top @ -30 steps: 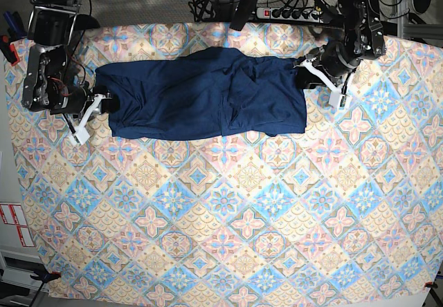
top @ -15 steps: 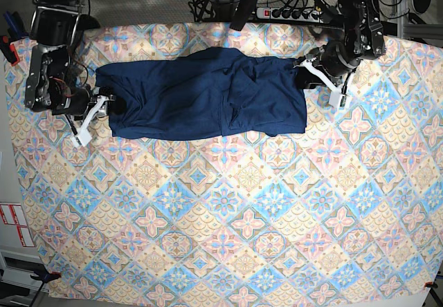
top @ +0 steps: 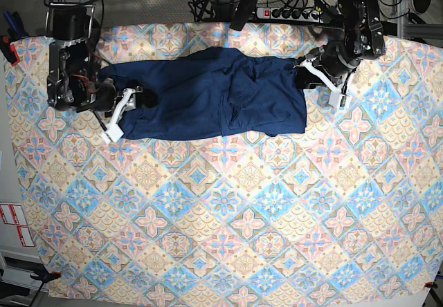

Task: Fold the T-shirt properly
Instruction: 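Fold the shirt toward the left gripper with both grippers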

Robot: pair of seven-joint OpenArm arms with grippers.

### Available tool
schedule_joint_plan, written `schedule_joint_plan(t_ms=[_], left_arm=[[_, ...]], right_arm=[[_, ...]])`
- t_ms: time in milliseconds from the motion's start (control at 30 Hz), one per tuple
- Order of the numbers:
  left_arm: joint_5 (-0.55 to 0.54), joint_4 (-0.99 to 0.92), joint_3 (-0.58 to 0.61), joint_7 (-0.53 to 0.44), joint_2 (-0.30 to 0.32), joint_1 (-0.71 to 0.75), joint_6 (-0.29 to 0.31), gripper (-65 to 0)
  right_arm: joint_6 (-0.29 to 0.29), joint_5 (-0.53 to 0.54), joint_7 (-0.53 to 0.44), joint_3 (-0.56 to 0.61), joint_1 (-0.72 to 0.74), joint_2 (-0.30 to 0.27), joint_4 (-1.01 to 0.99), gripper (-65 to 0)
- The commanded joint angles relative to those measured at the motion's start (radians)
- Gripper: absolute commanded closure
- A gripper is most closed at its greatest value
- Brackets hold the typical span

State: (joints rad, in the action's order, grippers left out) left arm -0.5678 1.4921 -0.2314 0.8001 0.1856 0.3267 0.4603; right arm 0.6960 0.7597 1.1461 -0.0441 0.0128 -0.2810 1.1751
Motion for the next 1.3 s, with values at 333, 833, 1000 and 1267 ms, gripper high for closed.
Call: schedule_joint_plan(t_ms=[333, 833, 1000, 1267], left_arm=[[-0.002, 0.012, -0.004, -0.006, 0.010, -0.004, 0.001, -10.9], [-0.004, 0.014, 0.004, -0.005, -0.027, -0.021, 0.001, -10.9], [-0.004, 0.014, 0.046, -0.005, -0.054, -0.033, 0.001, -10.9], [-0.004, 0.014, 0.117, -0.005, -0.084, -0.061, 0.001, -10.8]], right_arm=[[0.002, -0.003, 0.002, 0.036, 0.014, -0.016, 0.021, -25.3], [0.002, -0.004, 0.024, -0.141, 0.132, -0.048, -0.088, -5.5], [0.002, -0.004, 0.025, -0.141, 0.140, -0.053, -0.097, -5.6], [0.002, -0.073, 0.027, -0.136, 0.140, -0.073, -0.094, -16.8]])
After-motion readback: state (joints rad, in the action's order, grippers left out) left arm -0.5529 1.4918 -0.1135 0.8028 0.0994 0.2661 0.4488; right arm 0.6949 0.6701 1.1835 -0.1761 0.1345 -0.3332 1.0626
